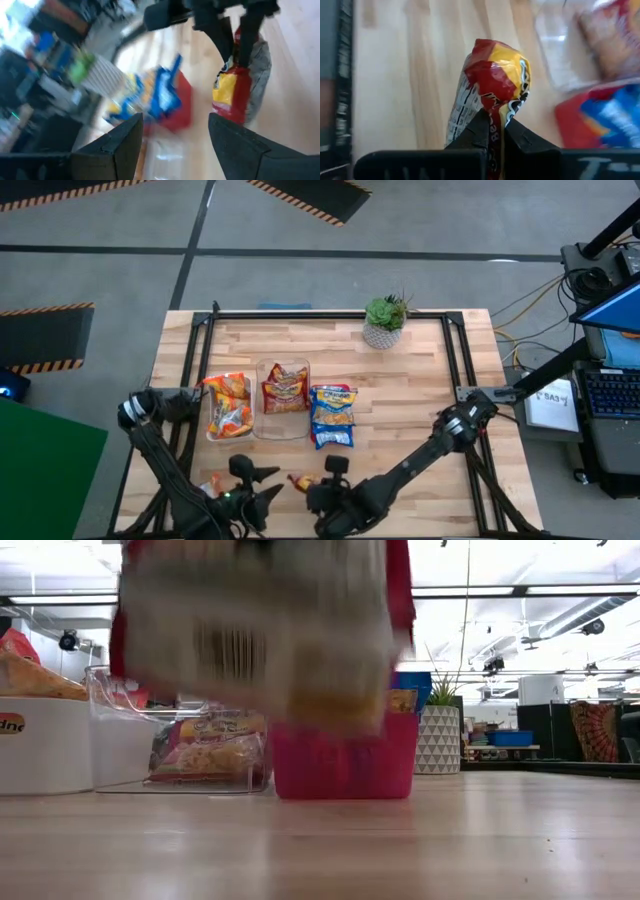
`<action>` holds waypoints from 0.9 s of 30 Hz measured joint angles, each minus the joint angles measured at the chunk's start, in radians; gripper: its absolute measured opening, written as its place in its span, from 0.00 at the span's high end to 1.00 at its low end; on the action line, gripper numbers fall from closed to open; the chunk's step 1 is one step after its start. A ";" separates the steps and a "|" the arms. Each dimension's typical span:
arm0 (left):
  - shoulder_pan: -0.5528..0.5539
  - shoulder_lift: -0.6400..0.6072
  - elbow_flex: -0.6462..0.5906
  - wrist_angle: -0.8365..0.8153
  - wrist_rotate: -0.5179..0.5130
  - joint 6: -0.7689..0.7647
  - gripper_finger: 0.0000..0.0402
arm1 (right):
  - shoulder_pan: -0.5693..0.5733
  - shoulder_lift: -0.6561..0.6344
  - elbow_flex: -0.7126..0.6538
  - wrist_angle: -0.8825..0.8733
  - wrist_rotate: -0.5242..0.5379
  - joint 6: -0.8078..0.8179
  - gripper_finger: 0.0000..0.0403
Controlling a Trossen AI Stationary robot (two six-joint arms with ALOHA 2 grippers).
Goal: Sort Maruchan noodles
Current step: Put the red noodle pack into the transparent bin
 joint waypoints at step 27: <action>0.021 -0.239 -0.085 -0.400 -0.443 -0.090 0.72 | -0.267 -0.395 -0.002 0.211 -0.023 -0.646 0.98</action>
